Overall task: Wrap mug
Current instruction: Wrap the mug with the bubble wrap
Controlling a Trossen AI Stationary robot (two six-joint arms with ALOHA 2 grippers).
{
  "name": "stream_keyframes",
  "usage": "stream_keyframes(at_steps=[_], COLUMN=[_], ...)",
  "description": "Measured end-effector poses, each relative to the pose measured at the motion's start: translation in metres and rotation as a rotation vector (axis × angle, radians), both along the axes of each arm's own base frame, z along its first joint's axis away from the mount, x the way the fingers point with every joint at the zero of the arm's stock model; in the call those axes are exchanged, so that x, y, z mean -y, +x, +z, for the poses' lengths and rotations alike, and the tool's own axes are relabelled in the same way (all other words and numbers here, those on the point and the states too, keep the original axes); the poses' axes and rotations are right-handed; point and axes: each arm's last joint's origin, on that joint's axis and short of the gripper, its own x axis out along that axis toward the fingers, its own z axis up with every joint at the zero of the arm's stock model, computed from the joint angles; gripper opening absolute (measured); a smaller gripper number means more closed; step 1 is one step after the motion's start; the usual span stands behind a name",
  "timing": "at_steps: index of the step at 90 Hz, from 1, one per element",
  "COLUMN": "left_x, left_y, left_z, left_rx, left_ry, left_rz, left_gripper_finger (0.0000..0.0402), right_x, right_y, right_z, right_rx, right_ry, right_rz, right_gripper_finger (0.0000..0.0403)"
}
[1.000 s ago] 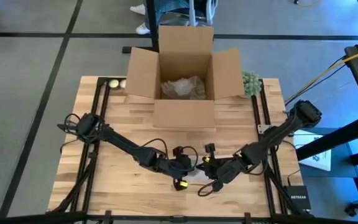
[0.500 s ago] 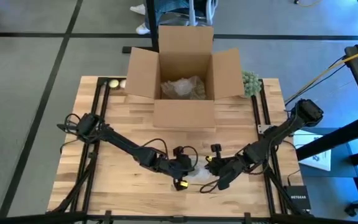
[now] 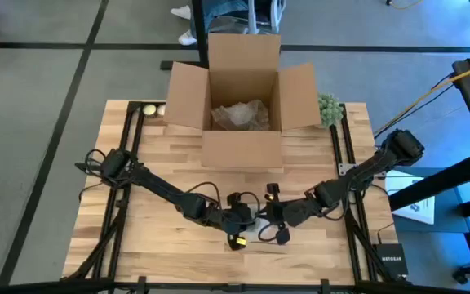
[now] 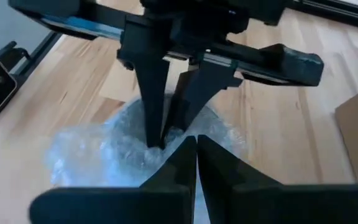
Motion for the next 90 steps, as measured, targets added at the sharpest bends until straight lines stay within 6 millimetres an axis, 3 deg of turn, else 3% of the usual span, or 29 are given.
stream_keyframes(at_steps=[15,37,60,80,90], left_x=[0.000,0.001,0.001,-0.002,-0.003], left_y=[0.000,-0.002,-0.009,-0.008,-0.002], left_z=[0.000,0.005,0.040,0.041,0.025], left_rx=[0.001,0.007,0.105,0.123,0.096], left_ry=[0.000,-0.013,-0.038,0.006,0.005], left_rz=[0.000,0.001,-0.005,0.027,0.035], left_gripper_finger=[0.0000,0.0000,0.0000,0.0000,0.0000], right_x=[-0.005,-0.005,-0.005,-0.005,-0.005], right_y=[0.008,0.008,0.008,0.008,0.007], right_z=[-0.016,-0.017,-0.019,-0.019,-0.019], right_rx=[-0.024,-0.016,-0.031,-0.030,-0.035], right_ry=[-0.022,-0.040,-0.049,-0.049,-0.050], right_rz=[0.045,0.037,0.041,0.039,0.042], right_gripper_finger=[0.0001,0.0001,0.0001,0.0001,0.0001])
